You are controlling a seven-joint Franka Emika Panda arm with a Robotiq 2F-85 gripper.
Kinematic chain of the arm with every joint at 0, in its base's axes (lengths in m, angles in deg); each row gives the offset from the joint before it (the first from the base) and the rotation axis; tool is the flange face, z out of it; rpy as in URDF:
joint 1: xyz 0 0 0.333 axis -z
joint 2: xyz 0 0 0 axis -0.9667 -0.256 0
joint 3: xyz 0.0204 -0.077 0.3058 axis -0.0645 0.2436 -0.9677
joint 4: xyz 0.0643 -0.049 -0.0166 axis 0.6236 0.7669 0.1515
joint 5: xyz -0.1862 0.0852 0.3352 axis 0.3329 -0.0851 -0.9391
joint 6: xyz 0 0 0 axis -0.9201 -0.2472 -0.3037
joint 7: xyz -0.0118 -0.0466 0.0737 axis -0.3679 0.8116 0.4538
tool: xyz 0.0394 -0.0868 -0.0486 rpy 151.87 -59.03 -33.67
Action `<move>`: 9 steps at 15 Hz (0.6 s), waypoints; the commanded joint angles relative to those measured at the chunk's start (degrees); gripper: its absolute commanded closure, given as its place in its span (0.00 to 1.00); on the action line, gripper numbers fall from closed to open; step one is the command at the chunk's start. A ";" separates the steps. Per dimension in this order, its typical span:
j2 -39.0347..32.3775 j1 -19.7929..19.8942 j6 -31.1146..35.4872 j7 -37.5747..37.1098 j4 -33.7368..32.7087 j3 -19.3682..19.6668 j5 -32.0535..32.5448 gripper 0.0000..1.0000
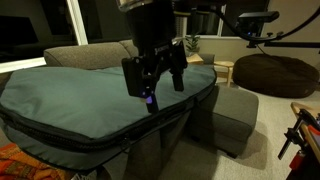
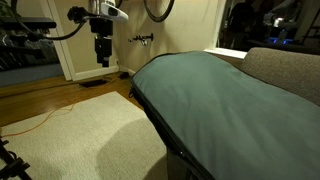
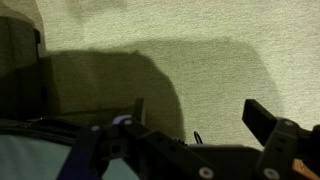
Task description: Close the zip on the green bag
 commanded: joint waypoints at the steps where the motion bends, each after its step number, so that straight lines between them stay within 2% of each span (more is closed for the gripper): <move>1: -1.88 -1.73 0.59 0.43 -0.62 1.72 -0.88 0.00; 9: -6.40 -3.43 5.55 0.16 -0.87 3.61 0.88 0.00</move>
